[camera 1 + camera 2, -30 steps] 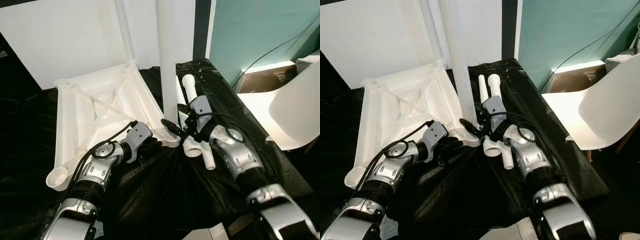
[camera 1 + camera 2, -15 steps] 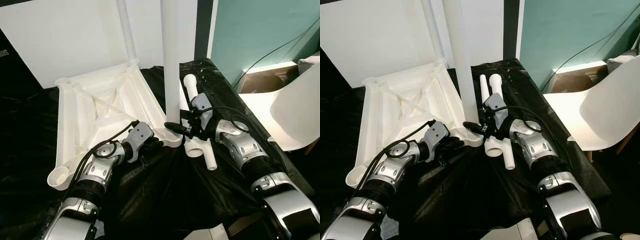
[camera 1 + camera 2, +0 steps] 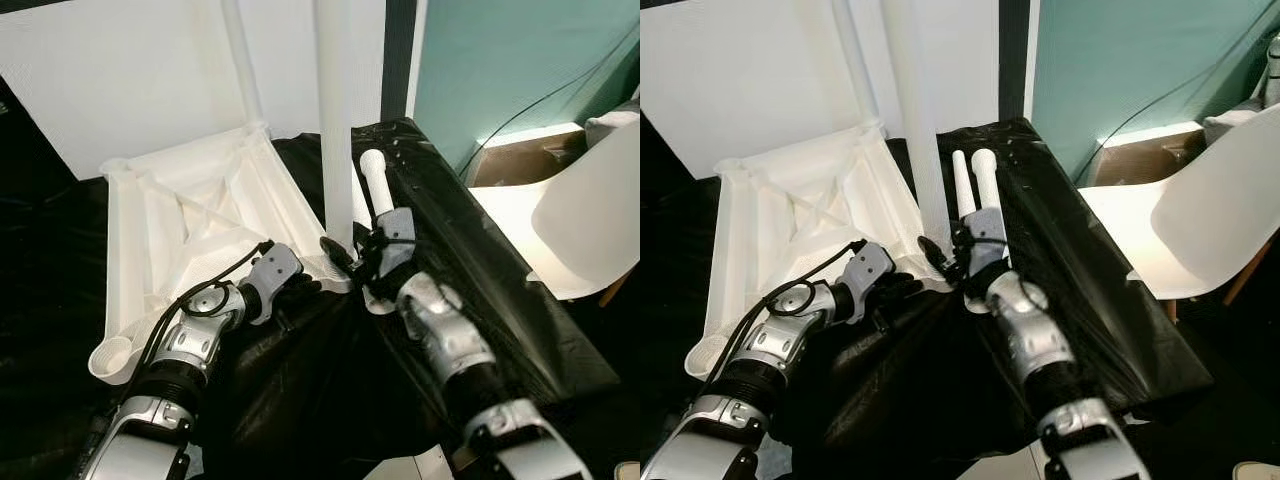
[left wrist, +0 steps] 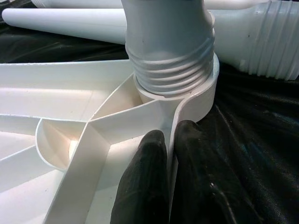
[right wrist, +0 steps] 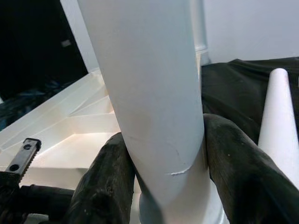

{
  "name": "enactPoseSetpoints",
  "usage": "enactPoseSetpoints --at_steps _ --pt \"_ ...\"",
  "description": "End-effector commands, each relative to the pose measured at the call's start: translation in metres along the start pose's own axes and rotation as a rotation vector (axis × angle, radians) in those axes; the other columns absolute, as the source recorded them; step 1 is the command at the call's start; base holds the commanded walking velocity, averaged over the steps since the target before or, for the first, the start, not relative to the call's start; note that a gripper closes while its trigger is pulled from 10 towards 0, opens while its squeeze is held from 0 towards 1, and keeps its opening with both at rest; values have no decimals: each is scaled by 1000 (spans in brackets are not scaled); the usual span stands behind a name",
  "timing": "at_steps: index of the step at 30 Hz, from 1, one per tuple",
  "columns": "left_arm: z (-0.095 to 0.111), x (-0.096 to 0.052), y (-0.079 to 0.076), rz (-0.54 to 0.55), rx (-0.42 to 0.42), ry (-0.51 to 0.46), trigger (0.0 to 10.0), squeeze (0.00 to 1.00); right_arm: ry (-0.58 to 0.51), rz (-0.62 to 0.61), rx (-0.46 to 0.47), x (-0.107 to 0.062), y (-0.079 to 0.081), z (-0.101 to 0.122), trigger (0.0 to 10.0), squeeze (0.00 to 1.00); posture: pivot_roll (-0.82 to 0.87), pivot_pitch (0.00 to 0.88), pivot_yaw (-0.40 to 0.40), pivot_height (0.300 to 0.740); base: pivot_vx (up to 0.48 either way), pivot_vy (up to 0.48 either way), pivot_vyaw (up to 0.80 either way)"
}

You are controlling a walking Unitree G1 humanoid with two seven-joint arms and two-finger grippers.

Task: Building children table

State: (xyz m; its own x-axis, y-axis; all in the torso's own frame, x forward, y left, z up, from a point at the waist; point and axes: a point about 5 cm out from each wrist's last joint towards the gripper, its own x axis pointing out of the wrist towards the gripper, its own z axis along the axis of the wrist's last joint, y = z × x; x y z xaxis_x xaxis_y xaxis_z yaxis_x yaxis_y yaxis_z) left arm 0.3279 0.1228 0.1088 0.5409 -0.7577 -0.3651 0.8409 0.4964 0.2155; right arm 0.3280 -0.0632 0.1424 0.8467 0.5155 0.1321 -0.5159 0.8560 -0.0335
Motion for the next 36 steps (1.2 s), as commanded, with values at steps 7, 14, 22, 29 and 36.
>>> enactPoseSetpoints --at_steps 7,14,22,29,36 --pt "-24 -4 -7 19 -63 94 10000 0 -11 -152 40 -1 -11 -2 6078 0 -32 0 91 740 0 0 0" --pt "-29 -8 -8 17 -60 111 10000 0 -34 -62 -52 -7 -5 3 10000 82 -22 0 100 740 0 0 0" --pt "-26 -3 -9 14 -60 103 10000 0 9 75 -133 -7 -30 8 10000 0 -16 0 84 740 0 0 0" --pt "-25 -1 -11 14 -57 98 10000 0 64 196 -212 -2 -48 14 10000 0 -25 0 73 740 0 0 0" --pt "-24 -1 -10 20 -55 96 10000 0 105 259 -163 -4 -46 9 0 0 -19 0 69 740 0 0 0"
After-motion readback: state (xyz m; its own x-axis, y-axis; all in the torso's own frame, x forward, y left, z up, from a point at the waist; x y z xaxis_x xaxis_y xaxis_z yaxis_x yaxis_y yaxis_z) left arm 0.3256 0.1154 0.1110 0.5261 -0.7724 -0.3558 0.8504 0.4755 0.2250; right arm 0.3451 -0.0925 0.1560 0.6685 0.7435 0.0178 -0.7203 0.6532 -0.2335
